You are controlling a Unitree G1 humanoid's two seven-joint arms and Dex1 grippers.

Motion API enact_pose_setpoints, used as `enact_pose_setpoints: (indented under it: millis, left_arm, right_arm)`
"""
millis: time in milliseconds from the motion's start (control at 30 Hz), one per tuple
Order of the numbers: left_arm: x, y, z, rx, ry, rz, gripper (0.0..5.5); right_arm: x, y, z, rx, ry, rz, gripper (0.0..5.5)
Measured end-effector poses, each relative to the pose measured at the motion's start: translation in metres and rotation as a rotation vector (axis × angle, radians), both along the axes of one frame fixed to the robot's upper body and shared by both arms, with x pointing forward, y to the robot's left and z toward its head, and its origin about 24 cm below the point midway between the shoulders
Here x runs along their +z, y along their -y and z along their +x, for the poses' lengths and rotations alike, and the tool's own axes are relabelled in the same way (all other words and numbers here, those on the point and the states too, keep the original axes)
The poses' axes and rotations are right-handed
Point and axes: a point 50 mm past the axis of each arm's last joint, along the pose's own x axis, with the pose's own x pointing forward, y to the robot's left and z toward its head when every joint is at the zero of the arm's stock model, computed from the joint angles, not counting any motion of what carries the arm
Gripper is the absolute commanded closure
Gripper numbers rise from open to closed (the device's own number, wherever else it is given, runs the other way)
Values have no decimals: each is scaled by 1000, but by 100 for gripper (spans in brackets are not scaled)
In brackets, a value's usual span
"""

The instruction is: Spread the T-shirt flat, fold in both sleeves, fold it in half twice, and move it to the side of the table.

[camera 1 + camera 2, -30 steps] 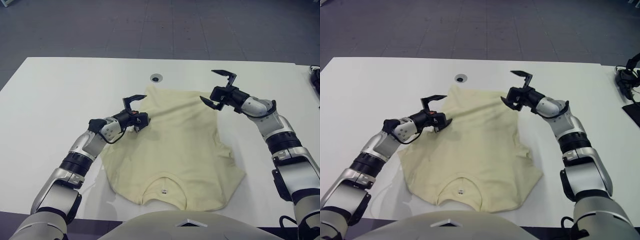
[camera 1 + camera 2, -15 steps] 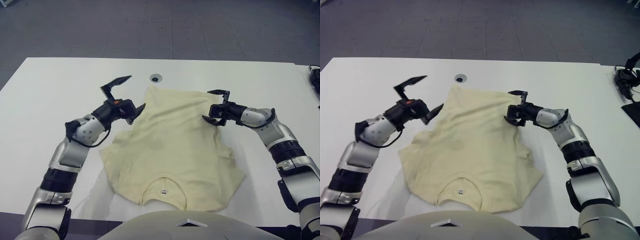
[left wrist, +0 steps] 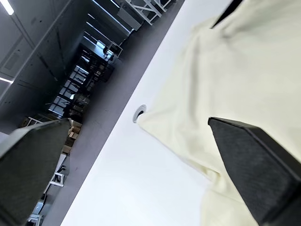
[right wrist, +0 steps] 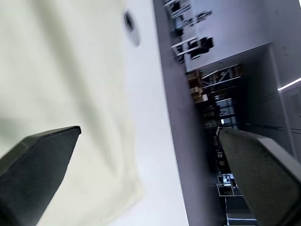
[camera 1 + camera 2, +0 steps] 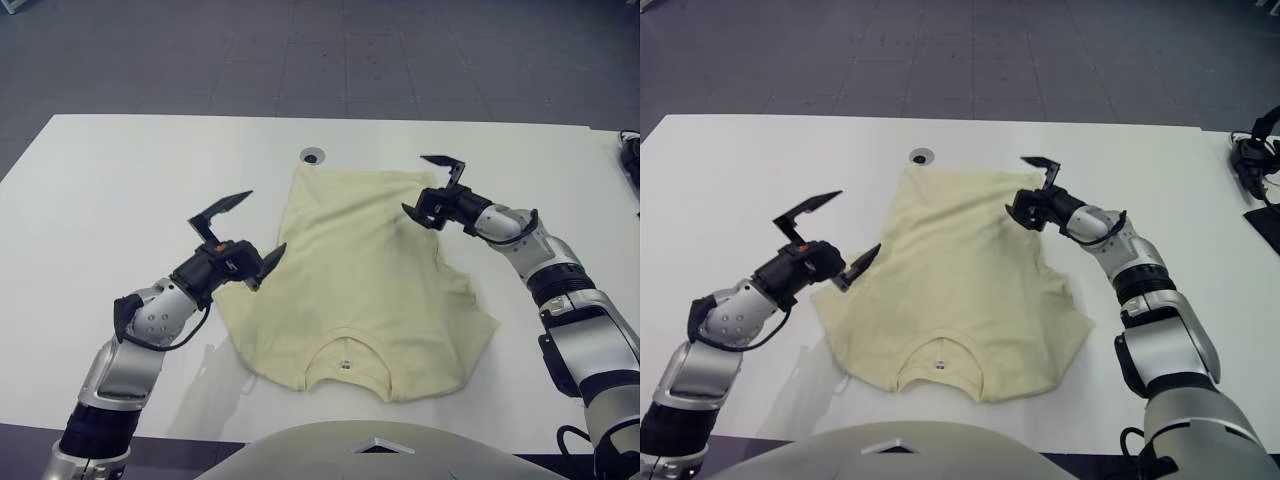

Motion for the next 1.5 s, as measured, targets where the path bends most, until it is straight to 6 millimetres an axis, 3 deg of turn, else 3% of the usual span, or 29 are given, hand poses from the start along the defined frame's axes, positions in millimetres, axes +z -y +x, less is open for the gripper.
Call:
enact_pose_setpoints:
  millis: [100, 200, 367, 633, 833, 1133, 1333, 1500]
  left_arm:
    - [-8, 0, -8, -3, -38, 11, 11]
    - [-24, 2, -19, -13, -99, 41, 11]
    - [-46, 5, -37, -37, -184, 101, 11]
    - [-51, 20, -54, -165, -173, 181, 11]
    - [-54, 22, -65, -181, -197, 169, 11]
    - [-45, 10, -62, -72, -199, 76, 11]
    - [0, 8, -59, -24, -106, -236, 11]
    - [12, -1, -77, 93, -182, -543, 11]
  right_arm:
    - [22, 4, -9, 47, 46, 126, 10]
    - [34, 18, -34, 112, -10, 237, 10]
    - [11, 55, -85, 131, -298, 175, 10]
    - [1, 64, -121, 168, -516, 126, 10]
    - [0, 60, -122, 150, -498, 111, 10]
    - [2, 49, -113, 128, -416, 195, 10]
    - [13, 33, -107, 142, -324, 425, 10]
    - [23, 31, -104, 122, -276, 578, 10]
